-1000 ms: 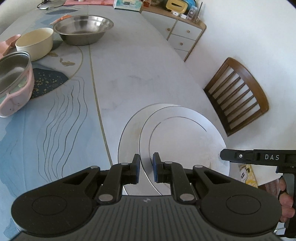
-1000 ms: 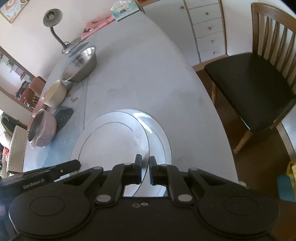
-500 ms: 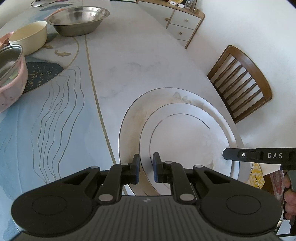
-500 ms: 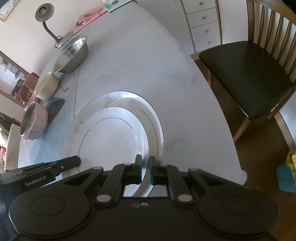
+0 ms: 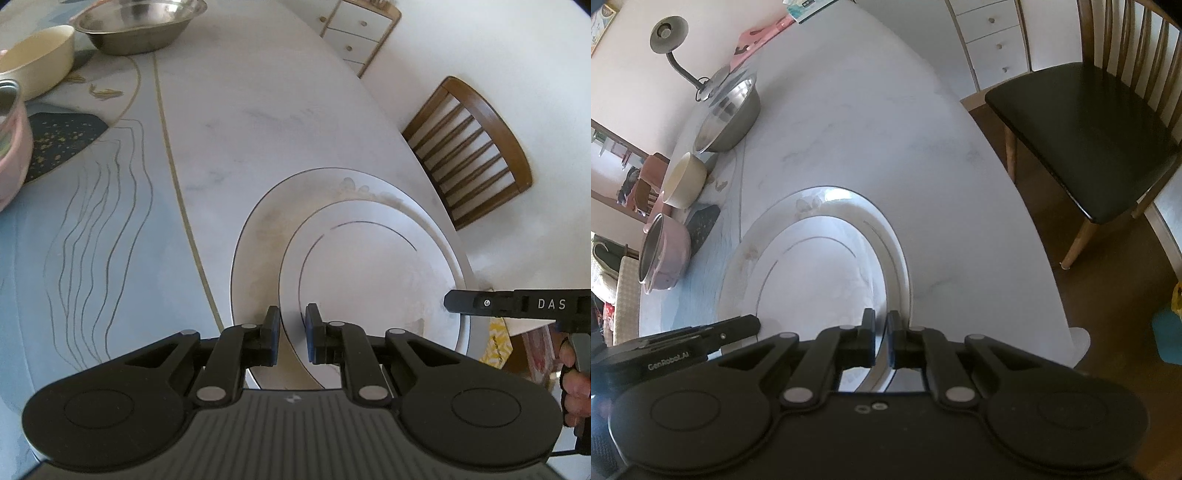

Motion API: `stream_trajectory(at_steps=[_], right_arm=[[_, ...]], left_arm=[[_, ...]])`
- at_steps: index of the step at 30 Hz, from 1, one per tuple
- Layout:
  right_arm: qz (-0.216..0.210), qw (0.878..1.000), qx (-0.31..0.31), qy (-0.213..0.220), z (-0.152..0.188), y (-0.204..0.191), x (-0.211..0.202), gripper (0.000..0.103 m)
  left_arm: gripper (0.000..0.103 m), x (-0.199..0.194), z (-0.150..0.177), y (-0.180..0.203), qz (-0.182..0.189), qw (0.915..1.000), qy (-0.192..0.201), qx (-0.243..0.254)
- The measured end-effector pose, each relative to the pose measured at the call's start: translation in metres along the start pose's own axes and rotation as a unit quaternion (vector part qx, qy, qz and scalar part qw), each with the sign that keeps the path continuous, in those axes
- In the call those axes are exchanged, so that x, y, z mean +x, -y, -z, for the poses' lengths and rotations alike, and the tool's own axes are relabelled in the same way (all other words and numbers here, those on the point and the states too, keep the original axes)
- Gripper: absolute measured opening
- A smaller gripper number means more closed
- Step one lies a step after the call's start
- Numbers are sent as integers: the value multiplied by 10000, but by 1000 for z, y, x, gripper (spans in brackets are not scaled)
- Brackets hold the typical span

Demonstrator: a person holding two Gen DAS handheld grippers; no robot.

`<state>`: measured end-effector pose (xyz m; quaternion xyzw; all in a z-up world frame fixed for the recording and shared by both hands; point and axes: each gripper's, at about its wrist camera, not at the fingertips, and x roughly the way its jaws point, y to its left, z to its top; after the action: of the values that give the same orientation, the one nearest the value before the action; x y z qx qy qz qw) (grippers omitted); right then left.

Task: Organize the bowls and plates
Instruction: 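Carry the flat white plate with both tools and lower it onto the large plate, then open both tools to release the flat plate on the large plate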

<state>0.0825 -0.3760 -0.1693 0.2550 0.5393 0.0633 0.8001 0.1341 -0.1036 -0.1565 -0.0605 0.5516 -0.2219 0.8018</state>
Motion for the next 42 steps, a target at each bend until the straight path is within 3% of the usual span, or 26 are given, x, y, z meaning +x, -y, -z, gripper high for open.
stream_trajectory(at_steps=[10,20,33,42], right_arm=[[-169,9993,322,-54,-2,11,-5,5],[-406,9980,464,-126,-4,20,-1,5],[-704,9959,501,-255,-12,31,5,4],[-511,9974,377,-327,-18,22,10,6]], left_arm=[[13,9,-15,-6,293,9987,-343,217],[13,9,-16,-4,268,9973,-382,574],[12,8,-19,-7,359,9968,-418,571],[11,6,-17,-8,347,9976,-405,435]])
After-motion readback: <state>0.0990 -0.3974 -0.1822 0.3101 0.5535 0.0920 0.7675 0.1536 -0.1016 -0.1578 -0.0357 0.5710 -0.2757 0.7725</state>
